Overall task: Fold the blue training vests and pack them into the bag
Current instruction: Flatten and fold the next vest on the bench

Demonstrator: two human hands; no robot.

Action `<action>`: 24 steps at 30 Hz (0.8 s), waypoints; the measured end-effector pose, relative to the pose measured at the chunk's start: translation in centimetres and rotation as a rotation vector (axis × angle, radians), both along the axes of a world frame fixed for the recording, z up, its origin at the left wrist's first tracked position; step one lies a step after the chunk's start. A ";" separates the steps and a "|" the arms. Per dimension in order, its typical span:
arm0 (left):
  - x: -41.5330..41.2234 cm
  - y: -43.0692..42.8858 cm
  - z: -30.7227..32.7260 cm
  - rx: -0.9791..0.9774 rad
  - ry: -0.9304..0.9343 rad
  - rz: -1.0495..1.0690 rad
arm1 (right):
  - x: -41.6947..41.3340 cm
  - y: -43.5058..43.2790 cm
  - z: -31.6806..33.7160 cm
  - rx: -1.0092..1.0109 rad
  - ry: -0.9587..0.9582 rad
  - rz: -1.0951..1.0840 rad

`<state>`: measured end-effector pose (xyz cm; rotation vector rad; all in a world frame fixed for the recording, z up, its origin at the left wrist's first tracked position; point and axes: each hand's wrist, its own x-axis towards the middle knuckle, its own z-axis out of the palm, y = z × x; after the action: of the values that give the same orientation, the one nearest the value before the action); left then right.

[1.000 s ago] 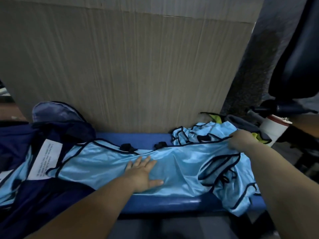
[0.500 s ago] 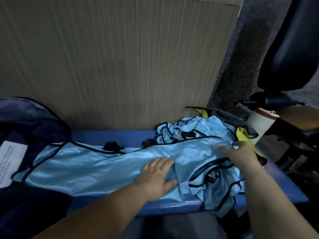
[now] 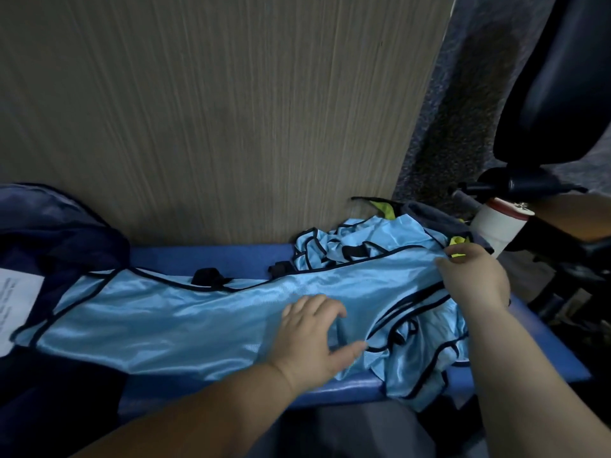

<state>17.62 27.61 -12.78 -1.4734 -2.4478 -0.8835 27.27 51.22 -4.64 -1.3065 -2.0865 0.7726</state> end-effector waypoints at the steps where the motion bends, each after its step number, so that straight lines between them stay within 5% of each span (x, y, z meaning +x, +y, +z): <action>1: 0.9 0.8 0.6 -0.031 -0.014 -0.019 | 0.0 -0.2 0.2 0.012 0.008 0.009; 5: 1.7 3.4 1.8 -0.213 -0.170 0.057 | -0.1 -0.5 0.3 0.011 0.103 0.044; 13: -1.5 2.7 0.8 0.045 -0.790 0.111 | -0.3 0.3 0.0 -0.052 0.101 0.029; 19: -1.8 1.7 0.4 0.132 -1.111 0.044 | -1.3 -0.1 0.5 -0.737 0.772 0.314; 21: -2.0 1.4 0.2 0.095 -1.140 0.056 | -1.5 -0.3 0.2 -0.744 0.708 0.388; 24: -2.3 1.0 -0.1 0.040 -1.150 0.070 | -1.8 -0.7 -0.4 -0.385 0.259 0.333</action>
<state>15.33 28.57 -12.87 -0.9299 -3.0641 -2.1939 25.48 50.51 -5.08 -0.9793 -2.0276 1.4653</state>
